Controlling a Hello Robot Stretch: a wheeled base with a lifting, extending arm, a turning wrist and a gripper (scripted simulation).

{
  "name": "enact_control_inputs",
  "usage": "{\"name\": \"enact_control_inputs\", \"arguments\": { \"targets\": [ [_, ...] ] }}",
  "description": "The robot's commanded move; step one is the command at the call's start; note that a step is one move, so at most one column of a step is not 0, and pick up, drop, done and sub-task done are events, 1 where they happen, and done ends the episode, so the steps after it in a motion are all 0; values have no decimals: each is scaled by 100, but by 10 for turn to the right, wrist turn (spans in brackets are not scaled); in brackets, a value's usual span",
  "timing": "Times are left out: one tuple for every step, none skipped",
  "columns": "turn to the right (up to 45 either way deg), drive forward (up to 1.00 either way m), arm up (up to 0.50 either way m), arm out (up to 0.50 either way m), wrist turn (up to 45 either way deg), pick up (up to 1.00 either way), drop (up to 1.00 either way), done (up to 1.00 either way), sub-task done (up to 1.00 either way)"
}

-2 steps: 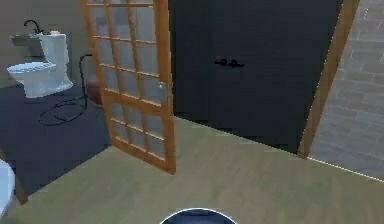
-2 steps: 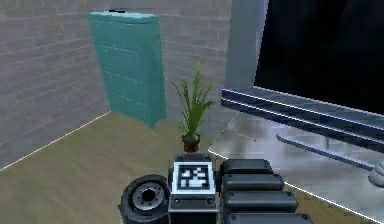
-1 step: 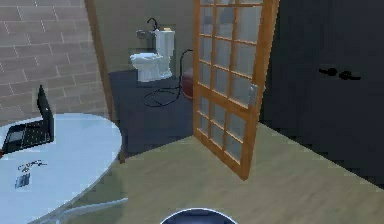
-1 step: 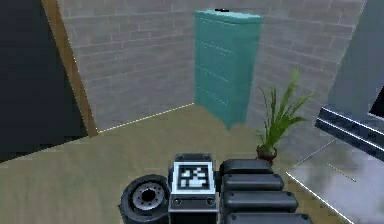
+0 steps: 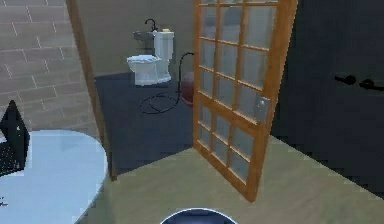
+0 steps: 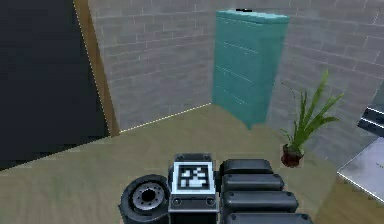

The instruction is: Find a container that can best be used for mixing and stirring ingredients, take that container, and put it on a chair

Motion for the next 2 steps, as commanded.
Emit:
{"name": "enact_control_inputs", "arguments": {
  "targets": [
    [0, 90, 0, 0, 0, 0, 0, 0, 0],
    [-330, 0, 0, 0, 0, 0, 0, 0, 0]
  ]
}}
